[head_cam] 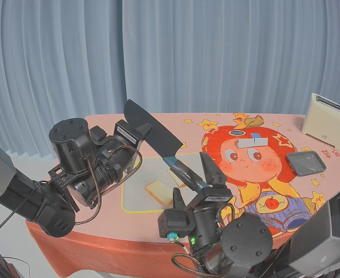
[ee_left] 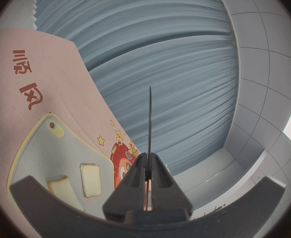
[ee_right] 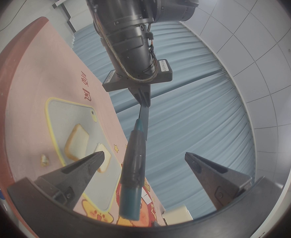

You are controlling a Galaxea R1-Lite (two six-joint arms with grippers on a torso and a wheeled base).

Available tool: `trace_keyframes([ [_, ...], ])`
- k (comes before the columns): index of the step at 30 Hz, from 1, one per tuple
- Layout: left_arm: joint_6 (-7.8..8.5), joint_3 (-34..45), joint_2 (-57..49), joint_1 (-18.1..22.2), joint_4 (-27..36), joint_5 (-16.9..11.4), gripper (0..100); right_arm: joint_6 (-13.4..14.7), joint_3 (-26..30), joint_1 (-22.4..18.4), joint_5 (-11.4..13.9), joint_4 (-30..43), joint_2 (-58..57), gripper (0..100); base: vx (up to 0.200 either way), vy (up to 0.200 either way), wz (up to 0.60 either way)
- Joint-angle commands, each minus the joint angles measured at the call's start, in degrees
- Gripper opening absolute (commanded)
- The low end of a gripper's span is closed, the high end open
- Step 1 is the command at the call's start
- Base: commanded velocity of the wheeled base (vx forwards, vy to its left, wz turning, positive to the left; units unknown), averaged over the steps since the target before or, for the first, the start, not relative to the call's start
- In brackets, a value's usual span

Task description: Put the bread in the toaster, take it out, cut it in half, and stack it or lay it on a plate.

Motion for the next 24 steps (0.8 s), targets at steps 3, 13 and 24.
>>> trace_keyframes([
  [3,-0.01,0.1,0.0,-0.2,0.0,-0.1,0,-1.2,-1.9,-1.2,0.9,-0.3,1.2,100,0.000,0.000,0.00],
  [13,-0.10,0.3,-0.1,-0.2,0.0,-0.4,0,-1.2,-1.7,-1.8,1.0,-0.4,1.3,0,0.000,0.000,0.00],
  [24,-0.89,0.7,-0.3,-0.3,0.1,-0.5,0,-1.0,-1.9,-1.7,0.9,-0.4,2.0,0,0.000,0.000,0.00],
])
